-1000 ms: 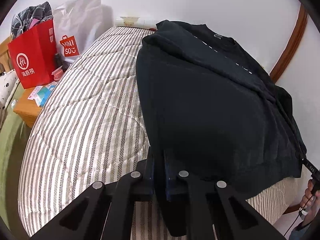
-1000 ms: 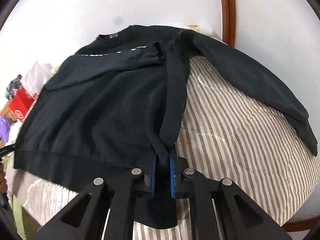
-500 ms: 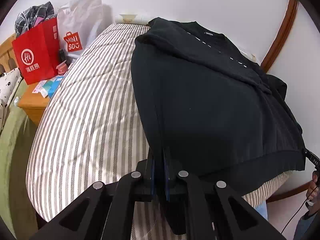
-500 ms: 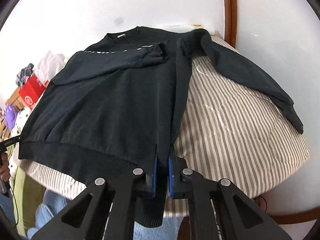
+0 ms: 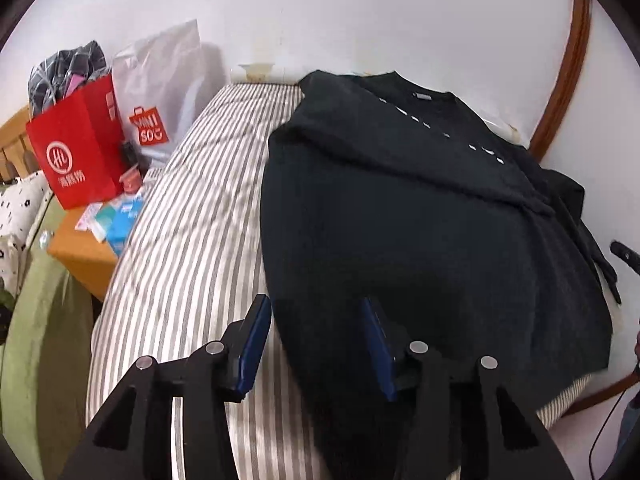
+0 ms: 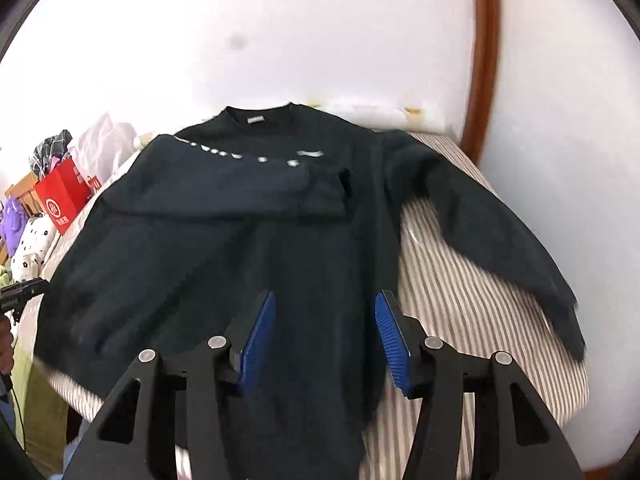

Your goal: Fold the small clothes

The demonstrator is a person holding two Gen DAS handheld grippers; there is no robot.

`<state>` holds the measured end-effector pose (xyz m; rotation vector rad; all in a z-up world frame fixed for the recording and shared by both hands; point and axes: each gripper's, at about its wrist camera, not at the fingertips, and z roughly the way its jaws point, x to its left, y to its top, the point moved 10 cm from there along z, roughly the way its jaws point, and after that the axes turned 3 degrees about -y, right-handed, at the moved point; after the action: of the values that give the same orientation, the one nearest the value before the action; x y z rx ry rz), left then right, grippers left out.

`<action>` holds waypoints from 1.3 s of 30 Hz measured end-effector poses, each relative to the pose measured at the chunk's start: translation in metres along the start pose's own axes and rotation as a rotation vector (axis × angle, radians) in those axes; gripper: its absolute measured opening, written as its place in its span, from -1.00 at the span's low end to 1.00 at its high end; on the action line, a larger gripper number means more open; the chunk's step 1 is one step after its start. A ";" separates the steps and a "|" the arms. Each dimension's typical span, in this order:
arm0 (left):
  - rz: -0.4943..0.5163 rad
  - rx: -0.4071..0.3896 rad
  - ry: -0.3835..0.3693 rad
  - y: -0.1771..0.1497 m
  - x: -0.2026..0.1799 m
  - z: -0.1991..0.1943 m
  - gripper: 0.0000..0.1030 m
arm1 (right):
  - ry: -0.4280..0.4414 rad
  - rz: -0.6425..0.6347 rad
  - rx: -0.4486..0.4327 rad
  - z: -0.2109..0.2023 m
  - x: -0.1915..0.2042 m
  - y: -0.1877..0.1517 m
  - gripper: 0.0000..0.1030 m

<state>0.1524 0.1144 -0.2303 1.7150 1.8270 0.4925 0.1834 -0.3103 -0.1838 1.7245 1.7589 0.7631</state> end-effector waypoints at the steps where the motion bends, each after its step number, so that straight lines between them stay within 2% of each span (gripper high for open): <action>1: -0.005 0.001 -0.003 0.006 -0.001 0.004 -0.11 | 0.002 -0.005 0.000 0.010 0.003 0.010 0.01; 4: -0.024 0.014 -0.001 0.024 -0.003 0.022 -0.10 | -0.003 -0.007 0.017 0.045 0.009 0.036 0.01; 9: -0.004 0.002 0.053 0.052 -0.002 0.050 -0.10 | -0.027 0.042 0.083 0.136 0.003 0.080 0.01; 14: -0.009 -0.006 0.083 0.080 0.000 0.079 -0.02 | -0.042 0.115 0.163 0.206 -0.013 0.095 0.01; 15: -0.012 -0.005 0.096 0.083 0.002 0.085 -0.02 | -0.025 0.128 0.196 0.220 -0.013 0.093 -0.07; 16: -0.014 -0.001 0.106 0.086 0.004 0.090 -0.02 | 0.000 0.128 0.204 0.227 -0.010 0.093 -0.32; 18: -0.032 0.012 0.121 0.088 0.009 0.102 -0.02 | 0.066 0.091 0.171 0.224 -0.001 0.098 -0.85; 21: -0.052 0.030 0.119 0.086 0.013 0.109 -0.02 | 0.022 0.065 0.101 0.203 -0.012 0.105 -0.86; 23: -0.051 0.026 0.111 0.085 0.014 0.108 -0.02 | 0.037 0.090 0.095 0.190 -0.021 0.105 -0.86; 25: -0.047 0.019 0.106 0.084 0.013 0.105 -0.02 | 0.013 0.081 0.089 0.183 -0.027 0.104 -0.86; 29: -0.055 0.005 0.076 0.085 0.013 0.094 -0.02 | -0.061 0.060 0.150 0.194 -0.035 0.091 -0.85; 33: -0.056 -0.016 0.064 0.093 0.017 0.086 0.00 | -0.114 0.062 0.167 0.198 -0.039 0.085 -0.84; 36: -0.058 -0.040 0.059 0.108 0.019 0.086 0.01 | -0.162 0.032 0.171 0.198 -0.038 0.083 -0.76; 39: -0.061 -0.055 0.044 0.128 0.017 0.093 0.01 | -0.149 0.024 0.177 0.189 -0.034 0.080 -0.66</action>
<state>0.3102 0.1337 -0.2240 1.6195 1.8735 0.5543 0.3766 -0.3402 -0.2543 1.8692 1.7502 0.4864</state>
